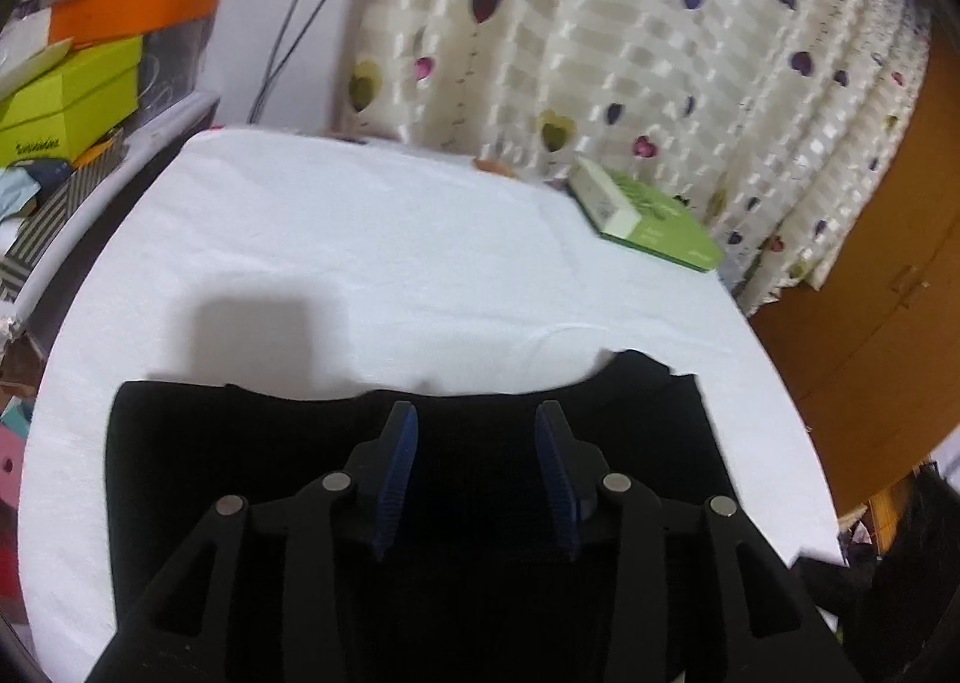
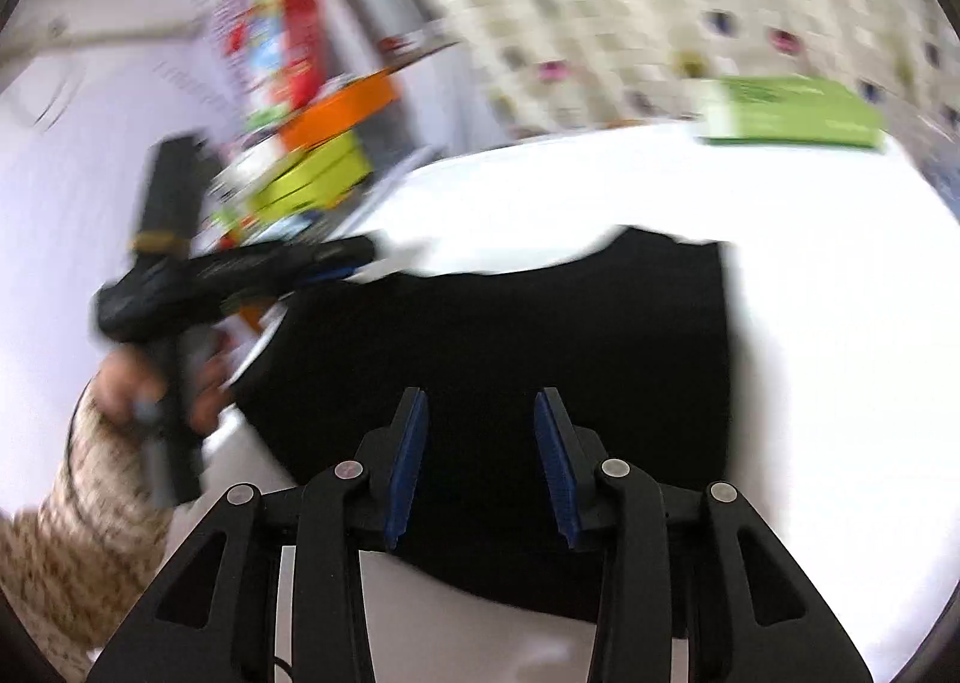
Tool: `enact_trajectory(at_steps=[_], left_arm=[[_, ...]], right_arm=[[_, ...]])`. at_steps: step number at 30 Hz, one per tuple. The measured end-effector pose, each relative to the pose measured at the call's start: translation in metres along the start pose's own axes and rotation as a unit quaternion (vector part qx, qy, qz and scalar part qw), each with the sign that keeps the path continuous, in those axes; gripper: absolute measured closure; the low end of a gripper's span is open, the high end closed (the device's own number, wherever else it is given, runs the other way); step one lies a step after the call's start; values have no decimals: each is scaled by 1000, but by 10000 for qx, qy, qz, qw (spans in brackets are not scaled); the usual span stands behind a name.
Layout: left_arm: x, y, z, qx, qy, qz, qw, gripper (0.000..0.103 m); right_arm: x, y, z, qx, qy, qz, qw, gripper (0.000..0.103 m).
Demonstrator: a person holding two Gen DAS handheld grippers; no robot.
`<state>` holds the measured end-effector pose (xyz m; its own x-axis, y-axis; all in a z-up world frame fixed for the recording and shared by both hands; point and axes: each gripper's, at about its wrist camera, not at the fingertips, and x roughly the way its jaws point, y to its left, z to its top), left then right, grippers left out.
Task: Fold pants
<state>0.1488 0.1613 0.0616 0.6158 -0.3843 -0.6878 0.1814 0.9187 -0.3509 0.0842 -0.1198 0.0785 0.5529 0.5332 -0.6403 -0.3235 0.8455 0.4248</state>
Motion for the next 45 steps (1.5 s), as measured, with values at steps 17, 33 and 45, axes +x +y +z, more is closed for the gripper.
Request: enact_trajectory(at_steps=[17,33,45], left_arm=[[35,-39,-47,331,678,-5,9972,59],[-5,1,-54,264,373,434,9980,59],[-8,-17,-26,274,183,25,9995,59]], right_arm=[[8,-44,-18,187,384,-1250,9912,64],[-5,-49,-18,198,392,-1443,9886,64],[-11,-56,-30,782,371,-1008,9911,64]])
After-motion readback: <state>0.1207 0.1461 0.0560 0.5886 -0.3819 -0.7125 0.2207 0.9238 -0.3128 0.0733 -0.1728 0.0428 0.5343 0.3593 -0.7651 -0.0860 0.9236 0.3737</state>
